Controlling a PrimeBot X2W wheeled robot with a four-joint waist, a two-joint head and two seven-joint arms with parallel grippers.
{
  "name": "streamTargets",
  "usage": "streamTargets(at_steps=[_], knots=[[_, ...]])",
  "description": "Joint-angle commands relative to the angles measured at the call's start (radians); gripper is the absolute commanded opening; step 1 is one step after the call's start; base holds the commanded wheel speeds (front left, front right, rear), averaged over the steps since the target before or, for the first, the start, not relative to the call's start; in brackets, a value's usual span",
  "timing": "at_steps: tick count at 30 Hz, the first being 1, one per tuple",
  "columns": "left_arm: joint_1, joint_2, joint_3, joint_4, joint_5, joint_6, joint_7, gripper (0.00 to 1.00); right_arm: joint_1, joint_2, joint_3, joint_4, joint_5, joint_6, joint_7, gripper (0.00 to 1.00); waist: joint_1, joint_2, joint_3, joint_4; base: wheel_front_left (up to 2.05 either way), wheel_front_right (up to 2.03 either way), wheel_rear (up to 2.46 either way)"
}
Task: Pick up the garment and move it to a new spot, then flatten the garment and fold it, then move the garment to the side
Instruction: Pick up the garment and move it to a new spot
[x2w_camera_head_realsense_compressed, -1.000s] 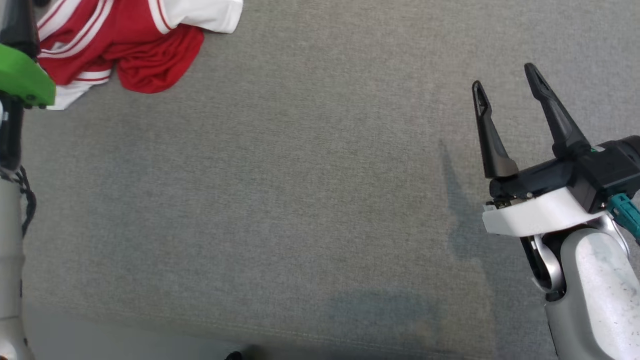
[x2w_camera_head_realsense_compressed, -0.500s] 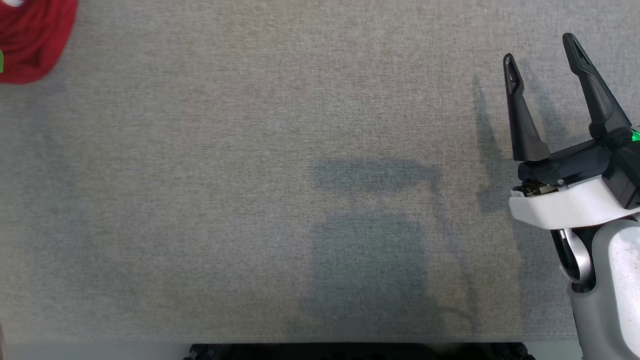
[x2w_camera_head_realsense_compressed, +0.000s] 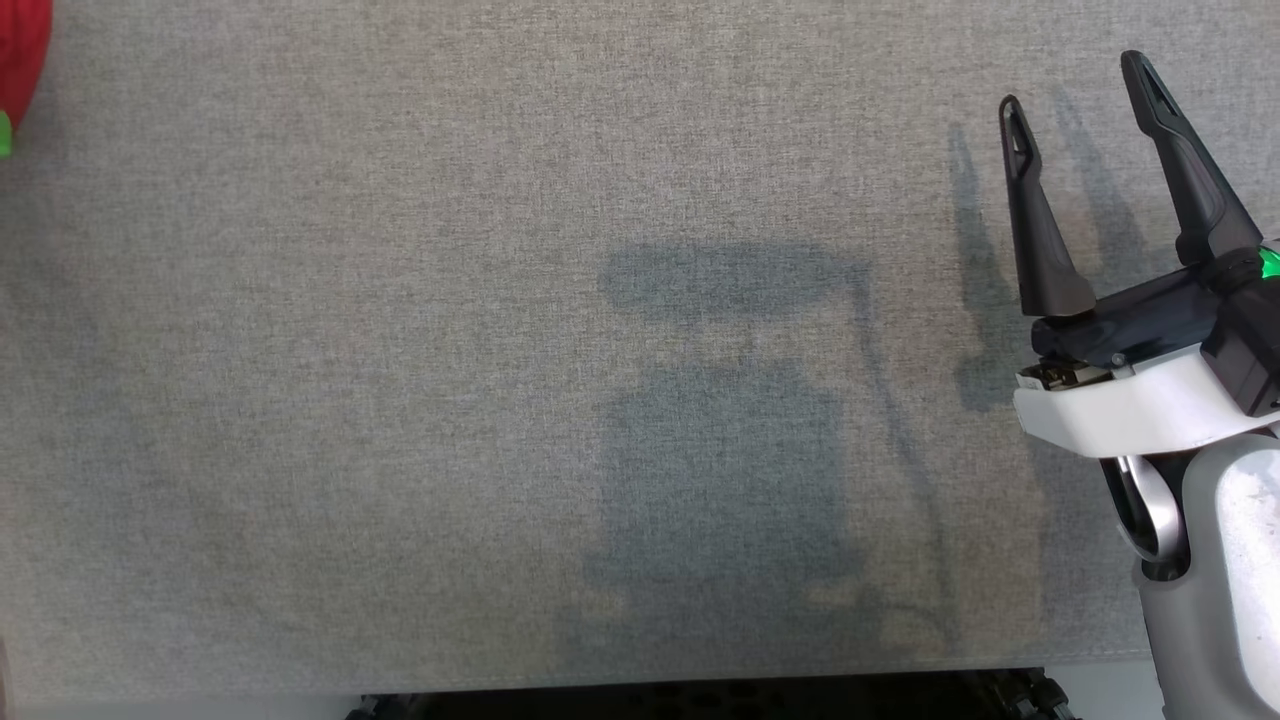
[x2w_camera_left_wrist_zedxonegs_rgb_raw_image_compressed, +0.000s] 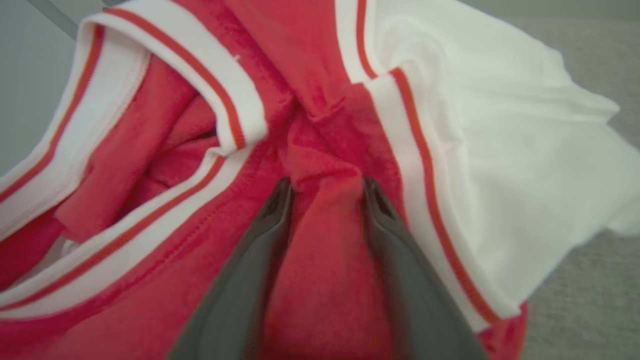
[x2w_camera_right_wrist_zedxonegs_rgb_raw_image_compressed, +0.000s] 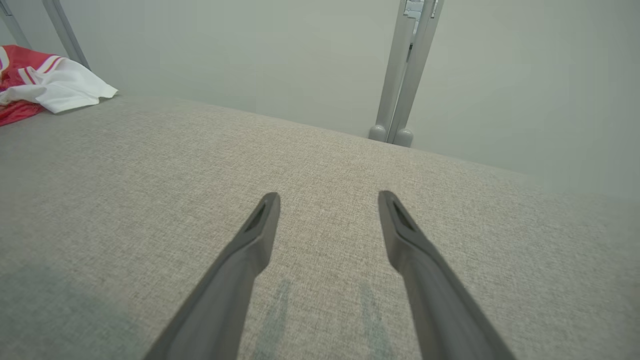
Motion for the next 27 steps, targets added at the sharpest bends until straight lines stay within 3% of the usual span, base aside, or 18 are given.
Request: streamTargets(at_steps=[1, 15, 27], knots=[[-0.004, -0.004, -0.005, 0.016, 0.0, -0.002, -0.005, 0.0, 0.004, -0.005, -0.003, 0.006, -0.003, 0.0, -0.007, 1.0, 0.0, 0.0, -0.01, 0.001, 0.0, 0.0, 0.0], [-0.063, 0.074, -0.054, 0.022, 0.041, -0.012, -0.134, 0.0, 0.026, 0.057, 0.014, 0.126, 0.019, 0.0, -0.079, 1.0, 0.0, 0.0, -0.223, -0.013, 0.0, 0.0, 0.0], [-0.047, 0.017, -0.205, -0.119, 0.006, -0.028, -0.153, 0.0, 0.08, 0.102, 0.01, 0.225, 0.04, 0.0, -0.123, 1.0, 0.0, 0.0, -0.443, -0.013, 0.0, 0.0, 0.0]])
